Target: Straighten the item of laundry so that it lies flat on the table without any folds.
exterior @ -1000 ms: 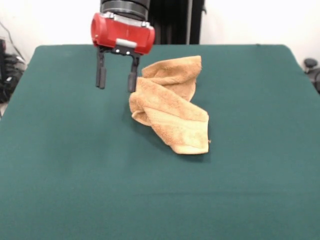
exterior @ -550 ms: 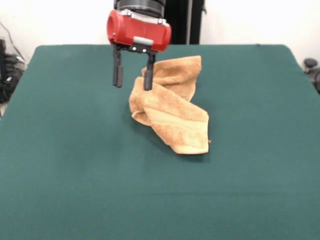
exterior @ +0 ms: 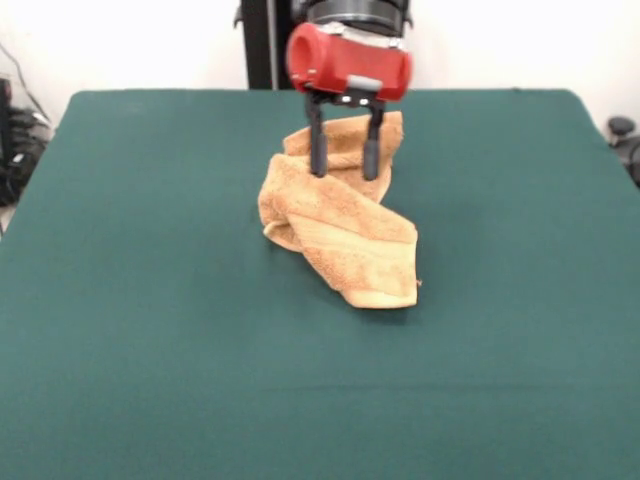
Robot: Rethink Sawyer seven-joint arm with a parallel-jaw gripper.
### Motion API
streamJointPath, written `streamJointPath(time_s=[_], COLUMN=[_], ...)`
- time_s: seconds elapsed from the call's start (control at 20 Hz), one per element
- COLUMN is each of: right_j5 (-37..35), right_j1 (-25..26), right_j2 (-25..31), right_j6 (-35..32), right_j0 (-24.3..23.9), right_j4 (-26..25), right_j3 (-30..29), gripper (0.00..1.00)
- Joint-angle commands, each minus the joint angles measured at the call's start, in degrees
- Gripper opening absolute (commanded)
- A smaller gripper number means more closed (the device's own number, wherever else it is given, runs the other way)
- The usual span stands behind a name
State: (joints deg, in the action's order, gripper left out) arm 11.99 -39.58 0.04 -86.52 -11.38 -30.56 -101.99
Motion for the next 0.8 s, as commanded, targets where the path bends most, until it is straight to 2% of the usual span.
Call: streamJointPath(time_s=[0.05, 0.2, 0.35, 0.55, 0.7, 0.8], right_j5=[-9.24, -9.75, -10.41, -13.34, -16.15, -17.78], right_j1=[2.83, 3.35, 3.73, 6.76, 8.5, 8.39], right_j2=[-1.65, -1.9, 2.31, 15.26, 20.5, 21.78], right_j6=[-8.11, -8.5, -6.37, 3.66, 6.04, 5.77], right_j0=[7.53, 9.4, 7.66, -0.58, -5.18, -6.33], right_j4=[3.51, 4.03, 1.7, -8.11, -10.81, -11.37], right_j3=[-1.65, -1.13, -0.3, 3.14, 3.62, 3.24], gripper=[1.0, 1.0, 1.0, 1.0, 1.0, 1.0])
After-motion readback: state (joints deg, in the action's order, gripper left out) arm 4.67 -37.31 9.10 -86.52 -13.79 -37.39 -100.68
